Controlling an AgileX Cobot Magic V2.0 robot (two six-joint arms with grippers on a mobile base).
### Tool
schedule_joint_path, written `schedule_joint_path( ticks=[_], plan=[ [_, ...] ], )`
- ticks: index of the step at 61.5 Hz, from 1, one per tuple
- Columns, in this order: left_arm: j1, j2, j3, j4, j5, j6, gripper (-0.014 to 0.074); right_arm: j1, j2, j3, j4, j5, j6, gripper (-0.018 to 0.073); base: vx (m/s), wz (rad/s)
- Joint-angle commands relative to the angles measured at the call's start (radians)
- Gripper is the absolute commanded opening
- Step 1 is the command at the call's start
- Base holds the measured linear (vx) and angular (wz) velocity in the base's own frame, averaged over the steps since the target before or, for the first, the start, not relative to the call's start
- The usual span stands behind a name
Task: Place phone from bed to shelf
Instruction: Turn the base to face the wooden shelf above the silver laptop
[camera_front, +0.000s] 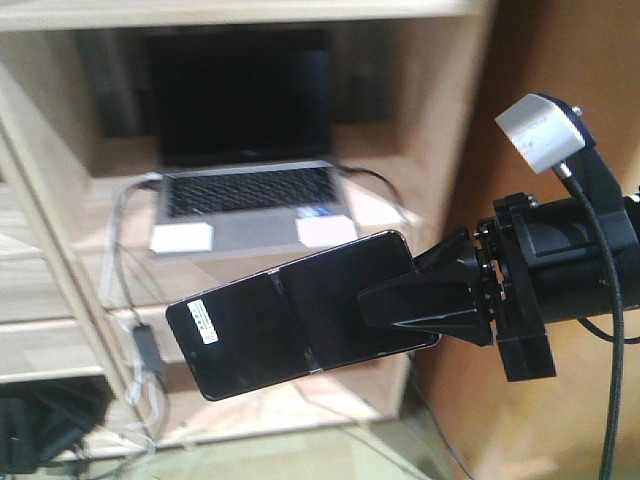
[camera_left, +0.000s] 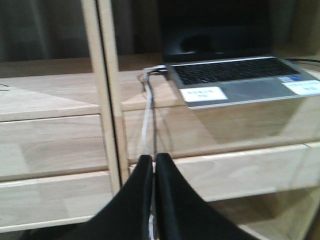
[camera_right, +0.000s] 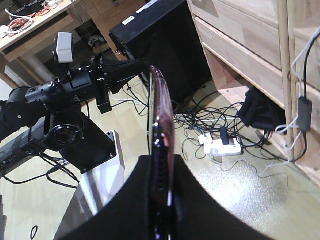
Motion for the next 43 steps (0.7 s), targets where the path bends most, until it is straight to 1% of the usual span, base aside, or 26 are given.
schedule_joint_path(
  ticks=[1, 15, 43],
  plan=[
    [-0.003, -0.005, 0.002, -0.007, -0.073, -0.004, 0.0001, 0.000, -0.026, -0.024, 0.092, 0.072, -0.003, -0.0001, 0.20, 0.23],
    [-0.003, -0.005, 0.002, -0.007, -0.073, -0.004, 0.0001, 0.000, -0.026, -0.024, 0.092, 0.071, -0.003, -0.0001, 0.19, 0.16],
    [-0.003, -0.005, 0.002, -0.007, -0.073, -0.004, 0.0001, 0.000, -0.026, -0.024, 0.092, 0.071, -0.003, -0.0001, 0.17, 0.05]
  ],
)
